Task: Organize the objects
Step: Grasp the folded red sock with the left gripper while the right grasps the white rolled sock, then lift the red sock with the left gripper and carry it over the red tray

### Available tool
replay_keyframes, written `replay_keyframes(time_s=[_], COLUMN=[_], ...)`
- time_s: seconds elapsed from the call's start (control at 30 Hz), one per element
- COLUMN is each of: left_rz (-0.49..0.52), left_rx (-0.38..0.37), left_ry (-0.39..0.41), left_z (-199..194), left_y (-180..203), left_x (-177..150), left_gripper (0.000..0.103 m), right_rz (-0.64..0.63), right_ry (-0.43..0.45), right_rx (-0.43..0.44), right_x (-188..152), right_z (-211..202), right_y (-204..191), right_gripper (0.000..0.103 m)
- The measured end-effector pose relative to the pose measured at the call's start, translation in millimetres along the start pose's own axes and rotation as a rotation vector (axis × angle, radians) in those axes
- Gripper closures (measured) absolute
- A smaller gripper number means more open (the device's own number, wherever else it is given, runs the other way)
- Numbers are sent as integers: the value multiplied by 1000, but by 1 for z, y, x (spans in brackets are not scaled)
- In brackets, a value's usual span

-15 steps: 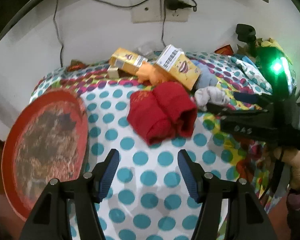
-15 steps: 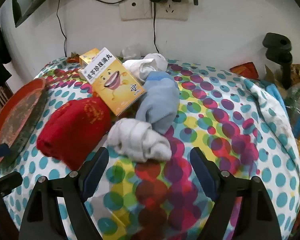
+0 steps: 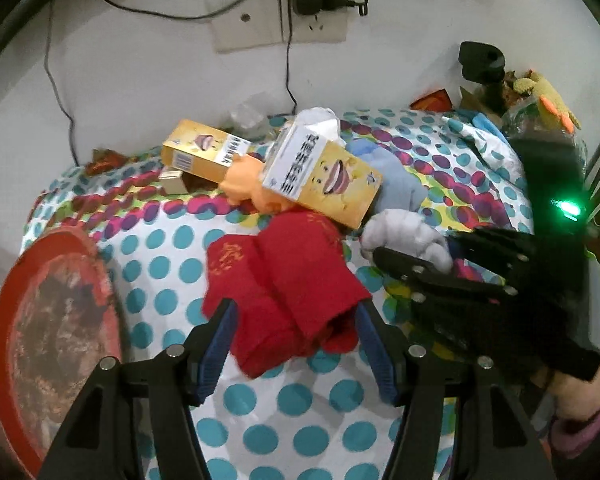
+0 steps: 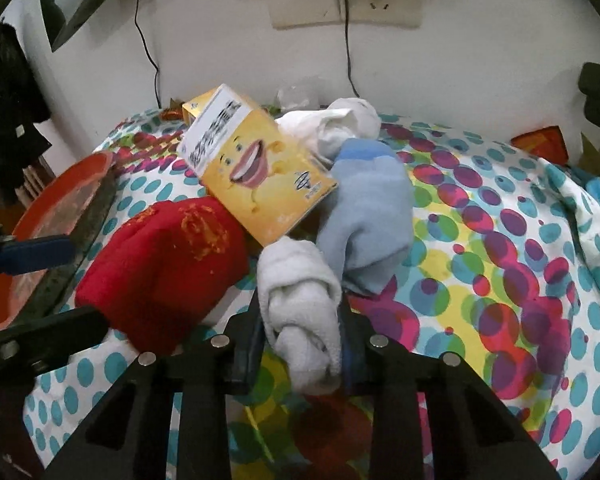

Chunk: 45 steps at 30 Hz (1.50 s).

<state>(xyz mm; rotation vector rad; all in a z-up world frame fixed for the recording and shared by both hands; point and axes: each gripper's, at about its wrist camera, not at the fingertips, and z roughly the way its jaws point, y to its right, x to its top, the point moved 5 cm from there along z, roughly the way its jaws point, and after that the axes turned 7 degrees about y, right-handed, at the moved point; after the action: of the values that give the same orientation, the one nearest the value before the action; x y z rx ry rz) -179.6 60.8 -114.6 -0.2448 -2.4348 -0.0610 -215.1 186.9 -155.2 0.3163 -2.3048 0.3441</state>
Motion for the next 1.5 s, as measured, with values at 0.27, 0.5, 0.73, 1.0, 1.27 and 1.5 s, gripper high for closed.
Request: replay_keyframes(time_s=[0.27,0.5,0.73,1.0,1.27,1.5], left_rz=[44,38,76,52,62,81], left_rx=[20,46,91,58,13,-8], left_ry=[-38,-32,-28,-18,0,17], left_z=[30,41,43,34,13,-9], left_y=[23,24,17,7,14,17], left_x=[10,12,11,10,7,4], left_gripper=[41,41,68,85,87,95], right_rz=[52,102,102,100,78,66], right_ry=[9,2,4,3,-1,-5], right_rx=[-7,12,12,10,-13,-30], right_x=[-14,-21,-21,-21,-21,-22], right_z=[-23,-27,-28,-28,-28,-28], right_y=[24,34,34,34,35,35], right_gripper=[75,75,74,74,74,74])
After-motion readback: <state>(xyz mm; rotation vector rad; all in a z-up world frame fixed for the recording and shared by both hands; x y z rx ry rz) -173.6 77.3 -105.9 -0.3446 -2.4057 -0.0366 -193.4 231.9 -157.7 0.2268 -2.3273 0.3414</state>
